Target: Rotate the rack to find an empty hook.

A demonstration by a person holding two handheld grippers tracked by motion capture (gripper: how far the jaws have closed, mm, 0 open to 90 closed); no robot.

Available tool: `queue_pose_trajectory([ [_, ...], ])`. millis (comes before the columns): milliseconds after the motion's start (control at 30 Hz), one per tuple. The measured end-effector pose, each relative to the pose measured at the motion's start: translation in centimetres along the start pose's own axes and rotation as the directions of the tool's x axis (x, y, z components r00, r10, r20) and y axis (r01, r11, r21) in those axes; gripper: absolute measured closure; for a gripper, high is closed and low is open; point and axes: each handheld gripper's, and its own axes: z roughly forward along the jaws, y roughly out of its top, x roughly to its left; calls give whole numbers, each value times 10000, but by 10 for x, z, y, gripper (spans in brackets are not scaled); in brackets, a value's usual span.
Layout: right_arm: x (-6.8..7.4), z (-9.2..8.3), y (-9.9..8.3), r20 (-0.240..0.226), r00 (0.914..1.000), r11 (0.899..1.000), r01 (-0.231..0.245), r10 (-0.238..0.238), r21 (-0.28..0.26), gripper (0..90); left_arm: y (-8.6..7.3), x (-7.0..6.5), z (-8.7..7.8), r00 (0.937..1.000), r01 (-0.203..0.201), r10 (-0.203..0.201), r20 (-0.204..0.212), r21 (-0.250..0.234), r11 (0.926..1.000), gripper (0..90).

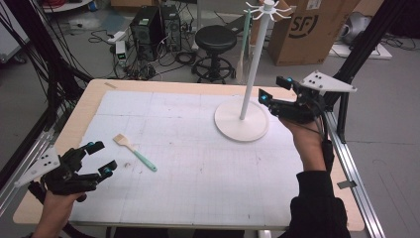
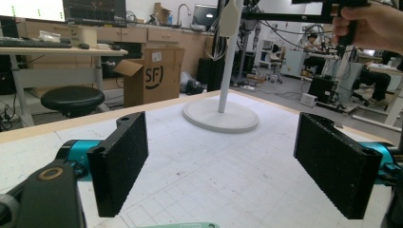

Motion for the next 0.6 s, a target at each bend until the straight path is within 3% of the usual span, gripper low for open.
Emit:
queue_pose_trajectory([
  [133, 6, -8, -17, -46, 9998, 9994, 201, -200, 293, 244, -2, -2, 2, 10000, 28, -28, 37, 10, 10000, 193],
  [367, 13, -24, -36, -205, 9995, 9995, 245, -241, 218, 213, -2, -2, 4, 10000, 29, -29, 41, -7, 10000, 193],
  [600, 13, -26, -43, -197, 9996, 9991, 184, -177, 381, 211, -4, -4, 5, 10000, 64, -64, 76, 12, 10000, 193],
])
